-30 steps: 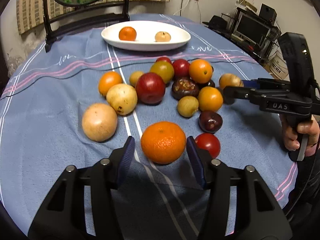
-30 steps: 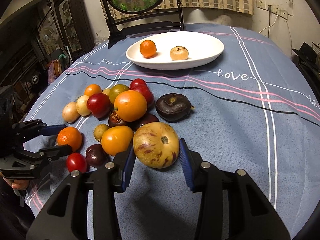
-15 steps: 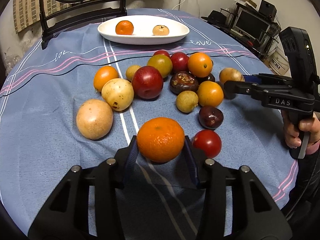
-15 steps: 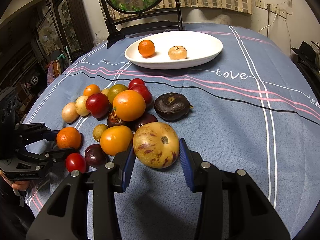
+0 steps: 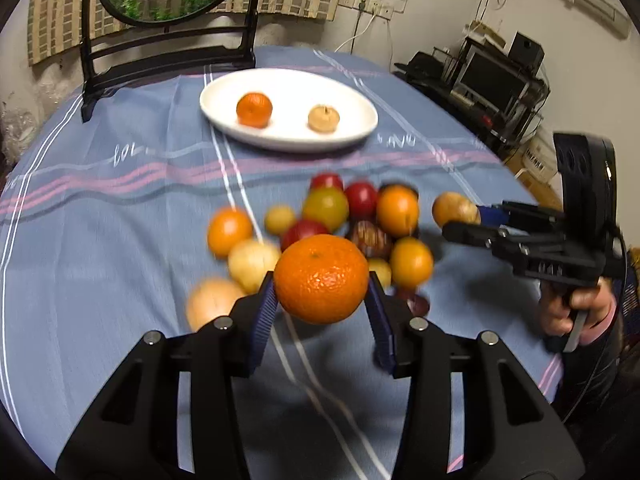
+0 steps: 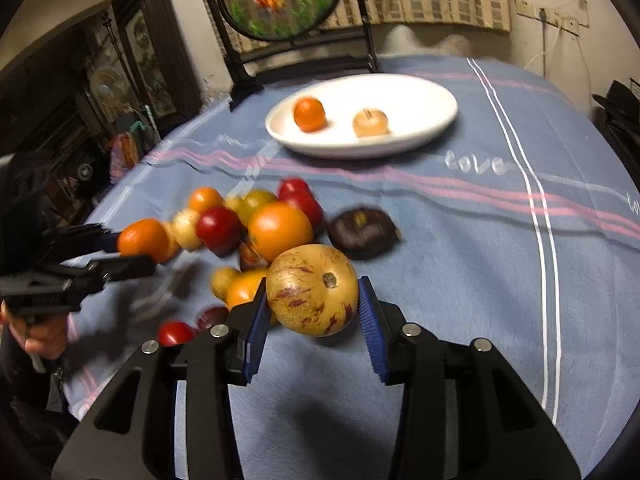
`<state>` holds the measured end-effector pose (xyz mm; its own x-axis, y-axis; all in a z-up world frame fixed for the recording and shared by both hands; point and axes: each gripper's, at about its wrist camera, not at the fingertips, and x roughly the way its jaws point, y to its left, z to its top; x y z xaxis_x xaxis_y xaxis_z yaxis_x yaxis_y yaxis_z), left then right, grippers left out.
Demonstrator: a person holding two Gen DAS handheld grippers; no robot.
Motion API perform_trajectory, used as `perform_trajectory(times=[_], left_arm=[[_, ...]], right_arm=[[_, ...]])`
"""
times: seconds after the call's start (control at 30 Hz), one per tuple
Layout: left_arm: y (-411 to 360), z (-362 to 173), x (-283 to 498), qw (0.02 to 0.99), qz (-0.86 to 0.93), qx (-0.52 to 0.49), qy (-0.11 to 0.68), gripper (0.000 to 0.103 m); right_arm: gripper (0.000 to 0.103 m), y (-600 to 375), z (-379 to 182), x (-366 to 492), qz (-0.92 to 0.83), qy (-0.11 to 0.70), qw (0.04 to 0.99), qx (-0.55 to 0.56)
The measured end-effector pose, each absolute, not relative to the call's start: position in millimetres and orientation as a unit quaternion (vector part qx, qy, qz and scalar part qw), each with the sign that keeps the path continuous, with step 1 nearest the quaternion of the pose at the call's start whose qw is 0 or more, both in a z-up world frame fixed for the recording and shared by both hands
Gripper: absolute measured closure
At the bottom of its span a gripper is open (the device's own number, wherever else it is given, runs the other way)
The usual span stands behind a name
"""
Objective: Organize fruits
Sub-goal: 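Place the tangerine and pale fruit on the white plate with both tools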
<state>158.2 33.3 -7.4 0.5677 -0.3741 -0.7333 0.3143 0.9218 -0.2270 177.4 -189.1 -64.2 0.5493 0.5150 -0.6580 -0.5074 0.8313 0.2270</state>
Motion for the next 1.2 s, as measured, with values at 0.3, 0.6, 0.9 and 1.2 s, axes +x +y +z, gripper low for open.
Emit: perform_trajectory(times=[0.3,0.6,0.9,1.2], left_arm=[[25.7,38.9,246.1,0.908,-0.181,-0.033,0.377,0.058],[-17.2,25.8,368.4,0.906,-0.140,-0.014,0.400,0.058],[-38.4,-20.4,417.8,0.884,-0.119,0.012,0.452,0.057],[-27.2,13.5,385.1,0.910,-0.088,0.026,0.405,0.015]], right_arm=[[0.060,-190.5,-16.4,245.0,0.236,0.305,0.922,0.033],[0.060,-179.0,-43.6,348.2,0.183,0.342,0.920,0.057],[0.059,-176.1,-72.9,376.5,0.182,0.375,0.908,0.035],[0.043,-177.4,-56.3,360.6,0.186,0.360,0.914,0.032]])
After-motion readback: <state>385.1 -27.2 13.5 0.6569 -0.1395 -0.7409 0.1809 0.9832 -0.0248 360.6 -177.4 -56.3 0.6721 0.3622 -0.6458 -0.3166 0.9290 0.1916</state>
